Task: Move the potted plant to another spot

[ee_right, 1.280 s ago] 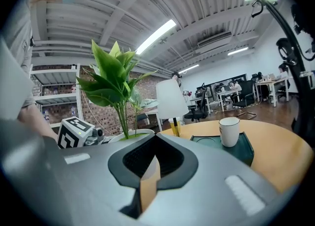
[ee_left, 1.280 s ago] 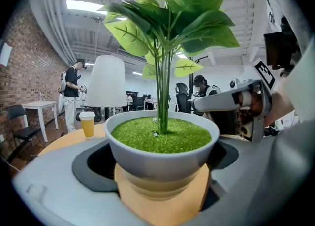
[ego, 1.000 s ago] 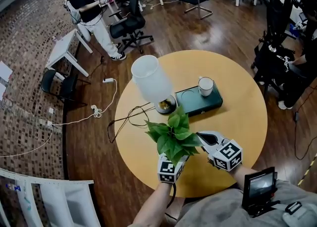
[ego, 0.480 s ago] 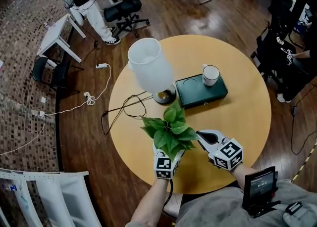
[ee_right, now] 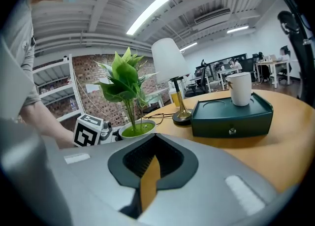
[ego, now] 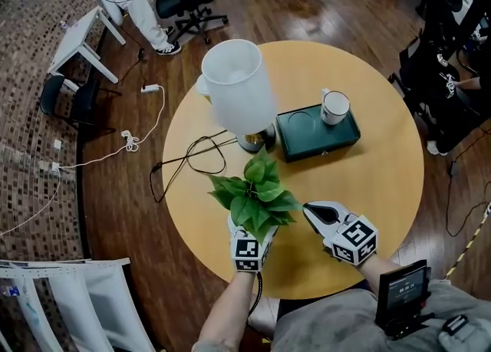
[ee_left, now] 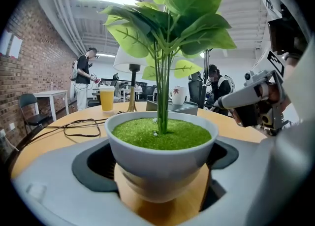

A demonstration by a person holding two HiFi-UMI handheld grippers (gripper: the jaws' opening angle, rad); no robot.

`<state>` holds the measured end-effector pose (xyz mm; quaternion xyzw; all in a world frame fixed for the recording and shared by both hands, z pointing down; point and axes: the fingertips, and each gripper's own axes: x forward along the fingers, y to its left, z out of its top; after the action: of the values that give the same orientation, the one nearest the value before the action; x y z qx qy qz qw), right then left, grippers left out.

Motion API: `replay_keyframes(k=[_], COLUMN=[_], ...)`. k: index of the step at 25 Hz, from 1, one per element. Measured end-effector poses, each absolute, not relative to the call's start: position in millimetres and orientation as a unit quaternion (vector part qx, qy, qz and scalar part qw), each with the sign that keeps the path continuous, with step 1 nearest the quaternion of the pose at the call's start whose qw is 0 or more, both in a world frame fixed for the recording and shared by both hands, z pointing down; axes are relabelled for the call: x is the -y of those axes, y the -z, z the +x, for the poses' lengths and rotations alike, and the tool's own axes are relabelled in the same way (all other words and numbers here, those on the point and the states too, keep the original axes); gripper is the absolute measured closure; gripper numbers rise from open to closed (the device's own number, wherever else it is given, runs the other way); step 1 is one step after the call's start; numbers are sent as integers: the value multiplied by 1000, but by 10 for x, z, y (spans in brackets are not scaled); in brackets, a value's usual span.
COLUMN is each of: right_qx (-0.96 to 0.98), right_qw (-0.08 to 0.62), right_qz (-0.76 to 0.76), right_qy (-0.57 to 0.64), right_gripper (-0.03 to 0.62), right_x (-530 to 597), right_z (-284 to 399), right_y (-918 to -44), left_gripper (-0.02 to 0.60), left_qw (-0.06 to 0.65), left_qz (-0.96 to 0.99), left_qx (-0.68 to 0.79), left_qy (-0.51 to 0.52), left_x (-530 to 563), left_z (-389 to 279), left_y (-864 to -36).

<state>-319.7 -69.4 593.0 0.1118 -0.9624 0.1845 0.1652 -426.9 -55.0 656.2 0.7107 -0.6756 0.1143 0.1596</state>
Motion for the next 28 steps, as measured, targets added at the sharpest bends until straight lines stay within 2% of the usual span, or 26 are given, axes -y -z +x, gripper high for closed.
replay_keyframes(k=[5, 25, 28], right_qx=[961, 962, 963], right_qw=[174, 183, 183], right_qz=[108, 94, 94], right_qy=[-184, -178, -177], right_gripper=[594, 594, 594], right_x=[641, 573, 575], right_z=[-3333, -3284, -3289], right_y=[-5962, -6043, -6033], left_gripper=[57, 43, 7], left_qw=[154, 130, 128], left_qz=[703, 719, 721], left_qx=[684, 671, 670], left_qy=[-117, -126, -120], left_x=[507, 487, 479], left_z=[-4427, -4232, -4227], left_y=[-6568, -6682, -6655])
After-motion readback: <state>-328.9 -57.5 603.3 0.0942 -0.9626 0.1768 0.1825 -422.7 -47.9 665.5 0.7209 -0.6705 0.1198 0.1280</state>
